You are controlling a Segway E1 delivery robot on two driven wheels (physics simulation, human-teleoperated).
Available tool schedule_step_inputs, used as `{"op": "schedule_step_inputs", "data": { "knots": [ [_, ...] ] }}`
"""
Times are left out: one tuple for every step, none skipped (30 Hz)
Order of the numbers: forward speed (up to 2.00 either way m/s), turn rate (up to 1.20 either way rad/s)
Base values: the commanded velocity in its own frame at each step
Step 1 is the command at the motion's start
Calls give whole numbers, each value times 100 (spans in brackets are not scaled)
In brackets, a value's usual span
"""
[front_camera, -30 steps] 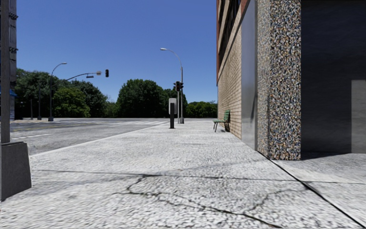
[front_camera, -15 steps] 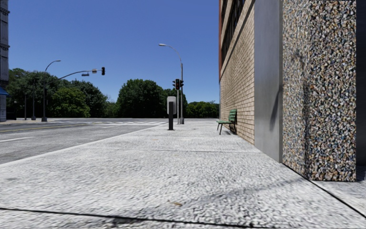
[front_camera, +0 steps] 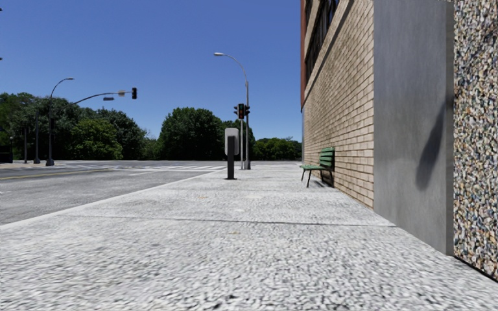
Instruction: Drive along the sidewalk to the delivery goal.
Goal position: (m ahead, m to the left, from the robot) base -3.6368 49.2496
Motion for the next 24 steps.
{"op": "schedule_step_inputs", "data": {
  "knots": [
    [200,0],
    [200,0],
    [200,0],
    [200,0],
    [200,0],
    [200,0],
    [200,0],
    [200,0],
    [200,0],
    [200,0],
    [200,0],
    [200,0],
    [200,0],
    [200,0],
    [200,0],
    [200,0],
    [200,0],
    [200,0],
    [200,0],
    [200,0],
    [200,0],
    [200,0],
    [200,0],
    [200,0]
  ]
}}
